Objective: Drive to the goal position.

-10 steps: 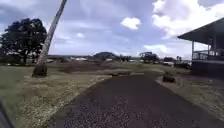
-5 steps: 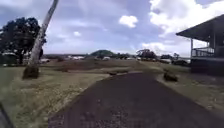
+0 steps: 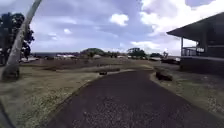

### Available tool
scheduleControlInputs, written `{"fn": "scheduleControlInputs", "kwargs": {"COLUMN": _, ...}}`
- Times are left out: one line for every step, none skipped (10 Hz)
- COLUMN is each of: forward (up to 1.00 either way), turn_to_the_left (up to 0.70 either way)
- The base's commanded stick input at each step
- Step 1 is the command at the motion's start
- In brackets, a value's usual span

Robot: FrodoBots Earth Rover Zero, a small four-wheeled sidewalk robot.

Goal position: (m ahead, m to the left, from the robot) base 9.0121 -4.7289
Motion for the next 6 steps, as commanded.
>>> {"fn": "scheduleControlInputs", "kwargs": {"forward": 0.7, "turn_to_the_left": 0.0}}
{"fn": "scheduleControlInputs", "kwargs": {"forward": 0.7, "turn_to_the_left": 0.0}}
{"fn": "scheduleControlInputs", "kwargs": {"forward": 0.7, "turn_to_the_left": 0.0}}
{"fn": "scheduleControlInputs", "kwargs": {"forward": 0.7, "turn_to_the_left": 0.0}}
{"fn": "scheduleControlInputs", "kwargs": {"forward": 0.7, "turn_to_the_left": 0.0}}
{"fn": "scheduleControlInputs", "kwargs": {"forward": 0.7, "turn_to_the_left": 0.0}}
